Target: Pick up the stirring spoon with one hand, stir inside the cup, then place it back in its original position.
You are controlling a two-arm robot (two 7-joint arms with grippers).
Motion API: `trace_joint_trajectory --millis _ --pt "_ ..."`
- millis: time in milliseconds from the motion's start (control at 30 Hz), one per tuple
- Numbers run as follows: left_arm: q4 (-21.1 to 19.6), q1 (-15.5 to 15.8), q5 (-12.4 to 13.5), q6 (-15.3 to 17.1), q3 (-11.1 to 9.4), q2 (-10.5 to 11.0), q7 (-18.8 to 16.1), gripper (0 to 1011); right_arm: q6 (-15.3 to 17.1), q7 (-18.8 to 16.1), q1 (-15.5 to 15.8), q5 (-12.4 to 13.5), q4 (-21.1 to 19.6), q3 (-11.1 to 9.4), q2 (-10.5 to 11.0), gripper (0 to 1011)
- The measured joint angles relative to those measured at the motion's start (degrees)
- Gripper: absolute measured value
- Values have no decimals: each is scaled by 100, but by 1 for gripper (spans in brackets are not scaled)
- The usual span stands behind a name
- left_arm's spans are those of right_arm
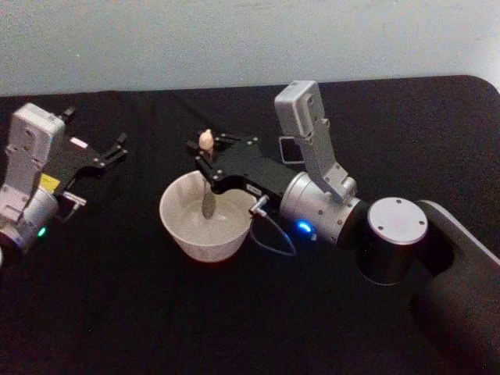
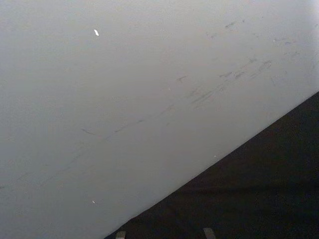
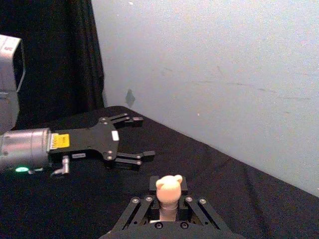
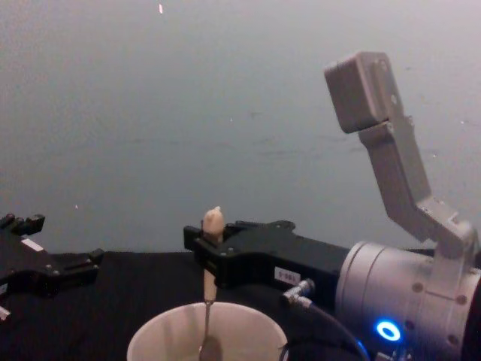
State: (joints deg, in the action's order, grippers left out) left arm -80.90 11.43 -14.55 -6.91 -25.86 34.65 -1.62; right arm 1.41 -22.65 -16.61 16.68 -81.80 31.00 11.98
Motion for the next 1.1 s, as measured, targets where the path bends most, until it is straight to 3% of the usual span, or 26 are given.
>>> trace_joint_trajectory --millis 267,600,867,1100 --pt "0 0 0 0 0 0 0 1001 18 -7 70 1 -71 -134 87 188" --pt "0 0 0 0 0 0 0 1001 161 -169 394 209 -537 -261 384 188" --pt "0 0 0 0 0 0 0 1001 251 -269 605 335 -845 -230 592 188" --pt "0 0 0 0 0 0 0 1001 262 -320 656 405 -976 -162 649 188"
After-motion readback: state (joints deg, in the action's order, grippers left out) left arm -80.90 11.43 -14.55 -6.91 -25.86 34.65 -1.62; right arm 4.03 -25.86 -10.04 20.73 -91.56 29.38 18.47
